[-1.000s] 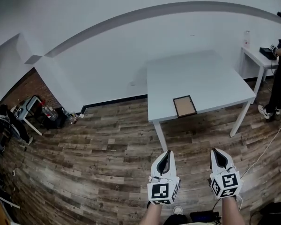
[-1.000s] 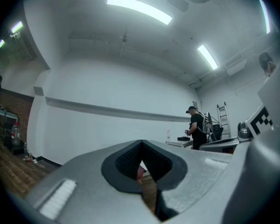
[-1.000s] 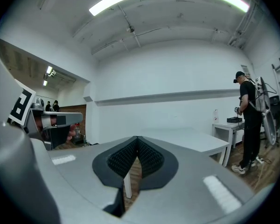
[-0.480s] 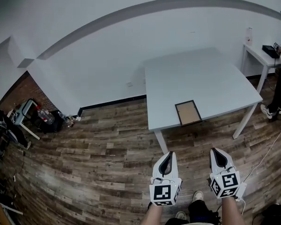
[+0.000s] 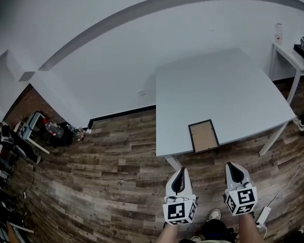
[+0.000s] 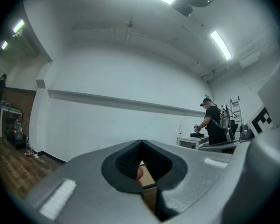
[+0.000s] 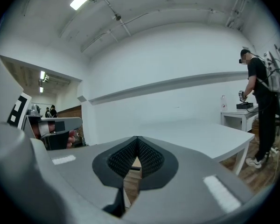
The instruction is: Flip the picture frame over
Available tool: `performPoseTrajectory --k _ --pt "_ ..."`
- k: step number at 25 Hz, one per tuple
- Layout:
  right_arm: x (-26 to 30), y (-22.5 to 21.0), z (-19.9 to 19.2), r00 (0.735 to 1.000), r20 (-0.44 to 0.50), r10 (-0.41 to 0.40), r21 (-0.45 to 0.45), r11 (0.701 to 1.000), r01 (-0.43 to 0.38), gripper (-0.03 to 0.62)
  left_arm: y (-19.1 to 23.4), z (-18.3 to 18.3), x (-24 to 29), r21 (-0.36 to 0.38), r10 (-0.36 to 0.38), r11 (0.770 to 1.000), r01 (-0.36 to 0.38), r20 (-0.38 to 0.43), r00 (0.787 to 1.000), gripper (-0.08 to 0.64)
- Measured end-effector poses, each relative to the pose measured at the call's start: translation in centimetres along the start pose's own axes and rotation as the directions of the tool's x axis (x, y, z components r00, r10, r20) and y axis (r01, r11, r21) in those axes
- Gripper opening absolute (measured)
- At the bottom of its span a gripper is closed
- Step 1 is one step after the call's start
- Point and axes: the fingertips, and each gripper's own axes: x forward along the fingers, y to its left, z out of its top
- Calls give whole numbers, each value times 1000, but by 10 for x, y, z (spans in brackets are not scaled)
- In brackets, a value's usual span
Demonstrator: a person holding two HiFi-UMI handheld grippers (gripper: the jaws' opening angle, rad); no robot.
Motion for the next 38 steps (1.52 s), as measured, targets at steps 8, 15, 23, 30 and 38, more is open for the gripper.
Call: performPoseTrajectory --k 8,15,23,30,38 --pt "54 -32 -20 997 -76 32 24 999 -30 26 1 -21 58 19 15 1000 -14 -38 999 0" --pt "101 -50 -67 991 -123 45 300 954 -6 59 12 -44 93 25 -25 999 27 -76 997 0" --pt "150 -83 -152 993 -116 19 839 537 87 149 21 -53 117 29 -55 998 59 -125 991 0" --pt "181 -91 -194 994 -108 11 939 329 98 190 24 -65 122 49 -70 996 79 -163 984 0" --pt "187 -90 -187 997 -72 -17 943 324 74 124 31 -78 121 55 -62 996 74 -198 978 0"
